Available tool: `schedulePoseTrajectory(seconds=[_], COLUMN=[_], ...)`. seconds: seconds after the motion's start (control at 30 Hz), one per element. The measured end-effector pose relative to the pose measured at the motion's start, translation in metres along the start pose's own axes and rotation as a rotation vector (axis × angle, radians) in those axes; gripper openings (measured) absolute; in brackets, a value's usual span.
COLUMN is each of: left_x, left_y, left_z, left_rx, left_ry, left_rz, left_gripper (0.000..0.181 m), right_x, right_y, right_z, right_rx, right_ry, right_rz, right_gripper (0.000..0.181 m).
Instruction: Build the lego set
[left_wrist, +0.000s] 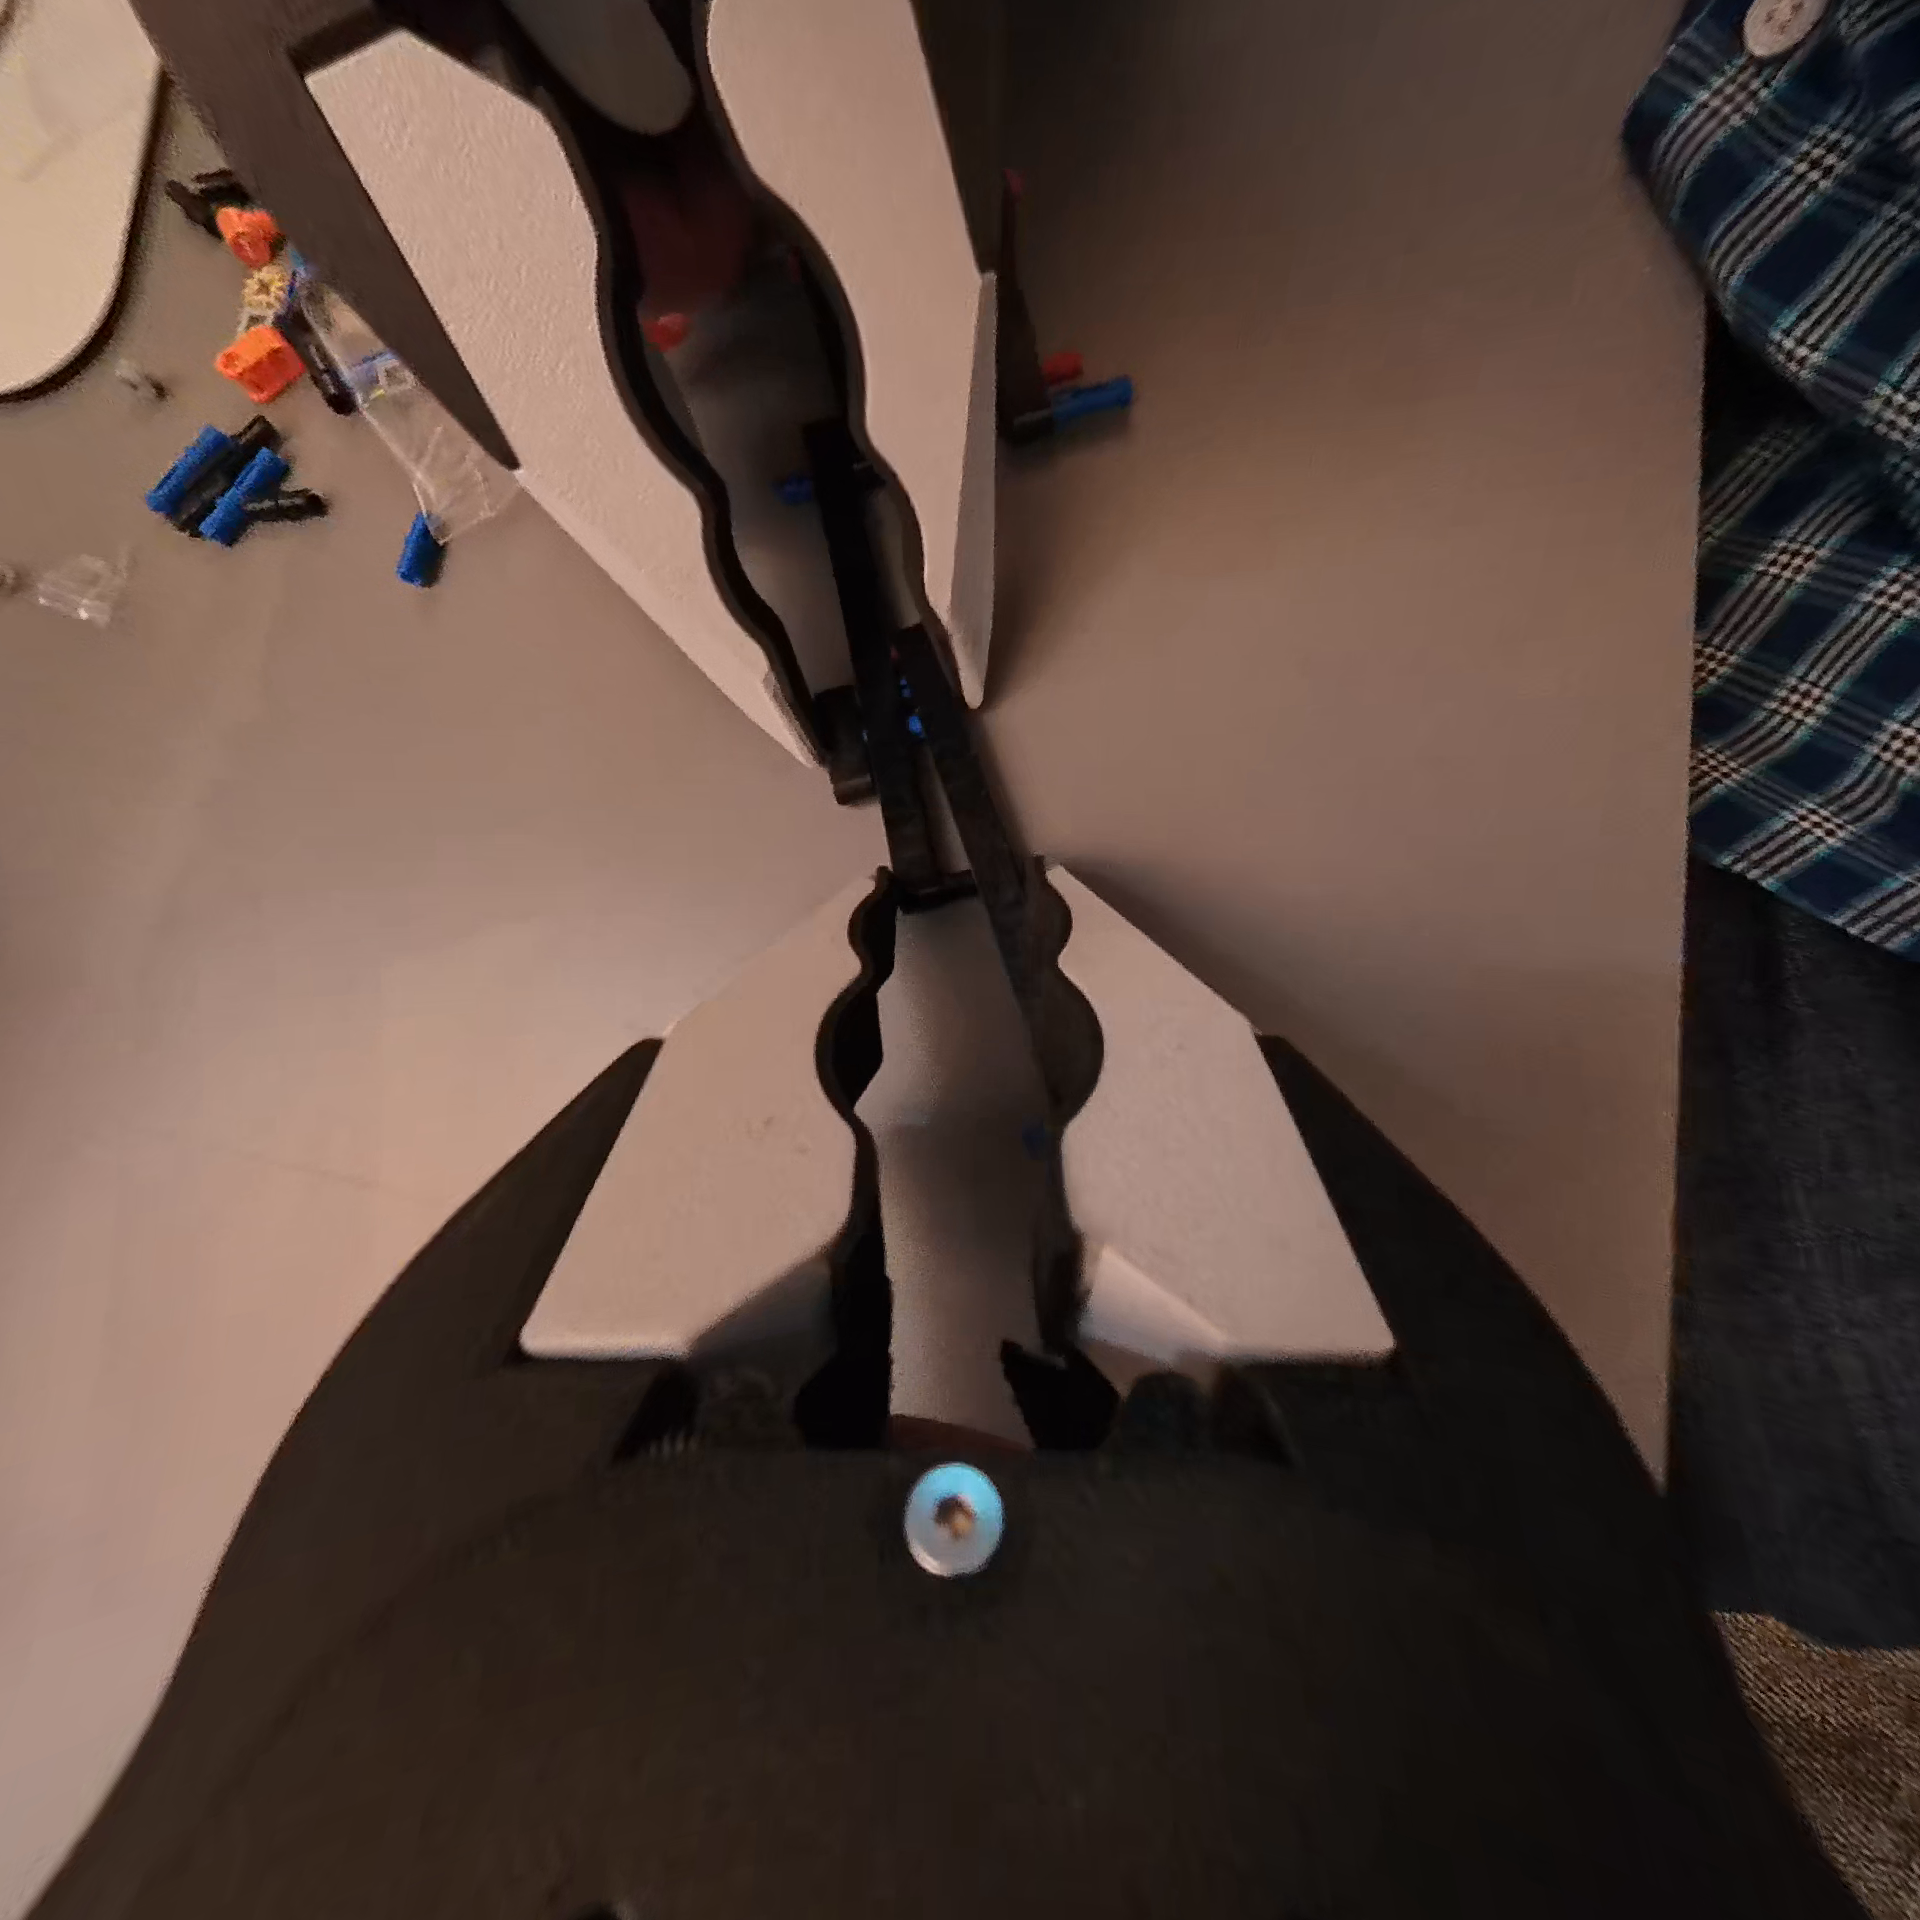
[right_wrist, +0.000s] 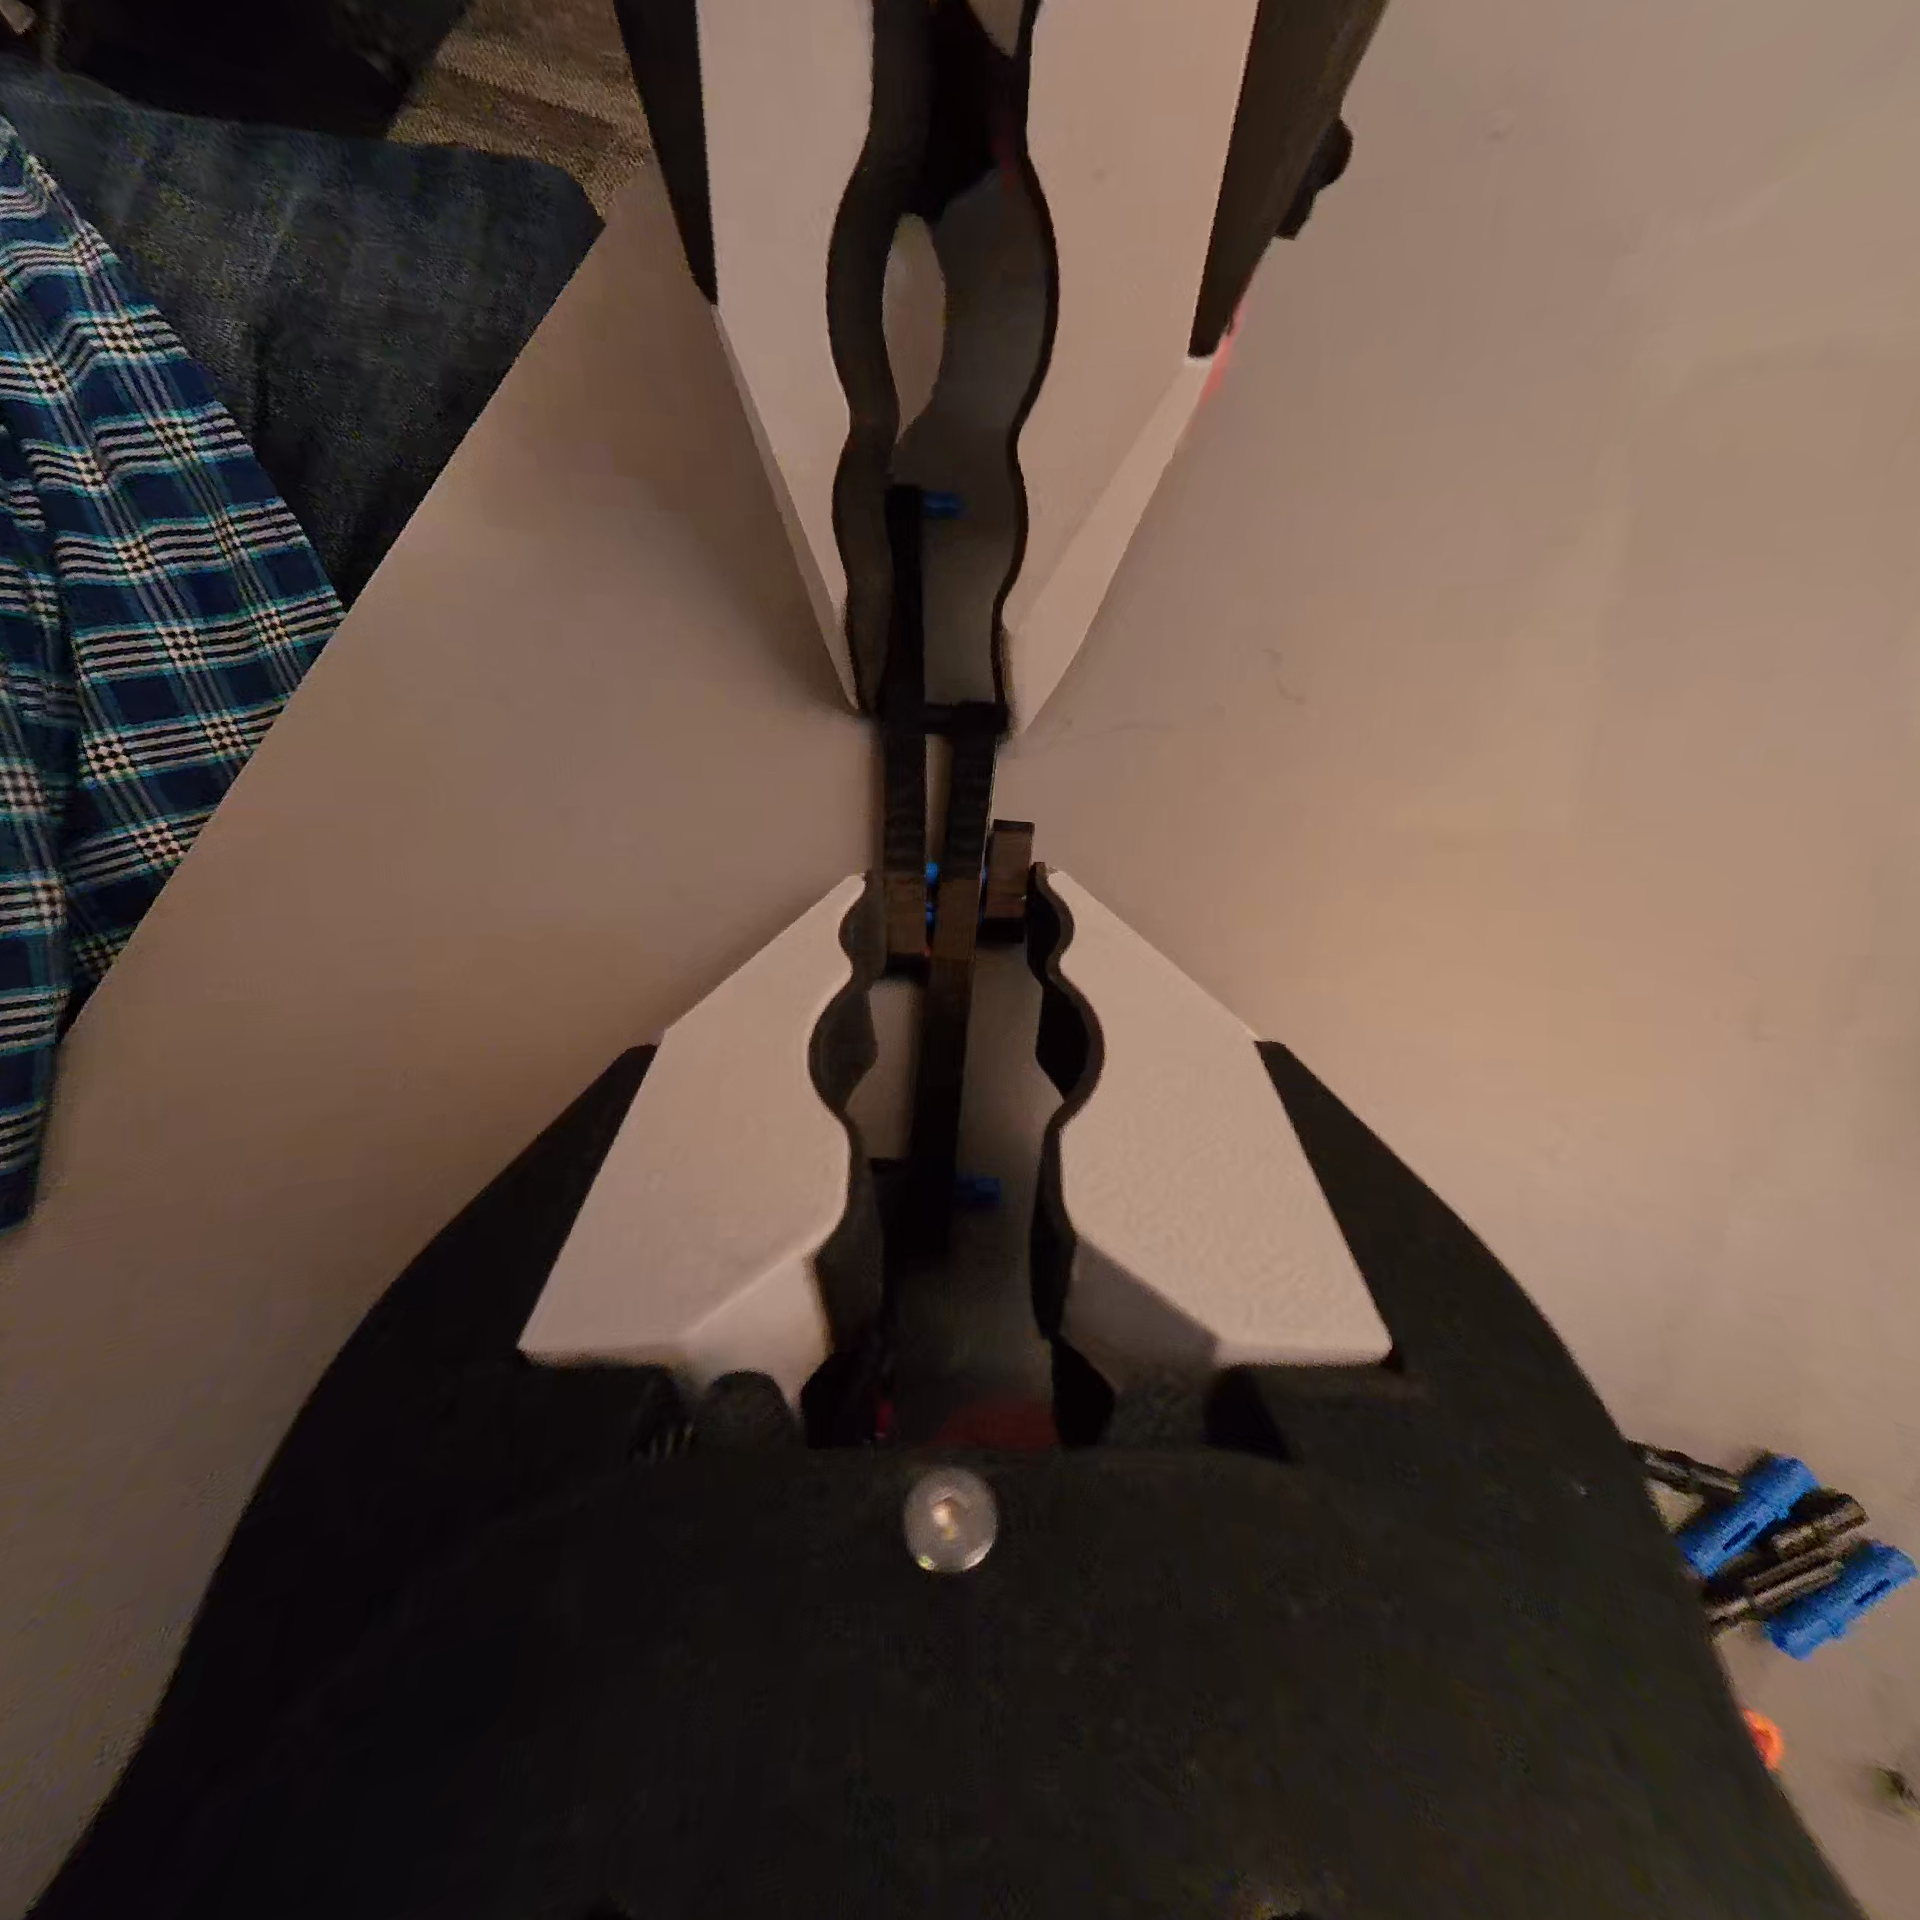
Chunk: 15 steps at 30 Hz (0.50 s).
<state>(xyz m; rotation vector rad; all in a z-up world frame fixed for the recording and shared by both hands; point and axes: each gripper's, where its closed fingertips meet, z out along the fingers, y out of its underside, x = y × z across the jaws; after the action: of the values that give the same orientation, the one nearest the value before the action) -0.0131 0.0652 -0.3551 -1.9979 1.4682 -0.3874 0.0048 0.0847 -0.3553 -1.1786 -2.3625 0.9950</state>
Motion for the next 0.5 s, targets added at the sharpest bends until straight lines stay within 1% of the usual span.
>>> schedulePoseTrajectory(seconds=[0.07, 0.13, 0.23, 0.3, 0.5], left_x=[-0.001, 0.003, 0.005, 0.009, 0.011], left_y=[0.002, 0.004, 0.005, 0.005, 0.003], left_z=[-0.003, -0.004, -0.005, -0.004, -0.003], left_rx=[-0.005, 0.0, -0.022, -0.019, 0.005], left_ry=[-0.038, -0.026, -0.054, -0.064, -0.056], left_rz=[0.006, 0.001, 0.016, 0.026, 0.097], left_gripper=[0.033, 0.024, 0.017, 0.007, 0.006], right_x=[-0.001, -0.001, -0.001, -0.001, -0.003], right_y=[0.0, 0.0, 0.001, 0.002, 0.002], right_z=[0.0, 0.0, -0.001, -0.002, -0.002], right_rx=[0.001, 0.001, 0.003, 0.005, 0.002], right_ry=[-0.002, -0.003, 0.012, 0.019, 0.008], right_rz=[-0.003, -0.009, -0.009, -0.011, -0.026], right_gripper=[0.025, 0.024, 0.024, 0.024, 0.024])
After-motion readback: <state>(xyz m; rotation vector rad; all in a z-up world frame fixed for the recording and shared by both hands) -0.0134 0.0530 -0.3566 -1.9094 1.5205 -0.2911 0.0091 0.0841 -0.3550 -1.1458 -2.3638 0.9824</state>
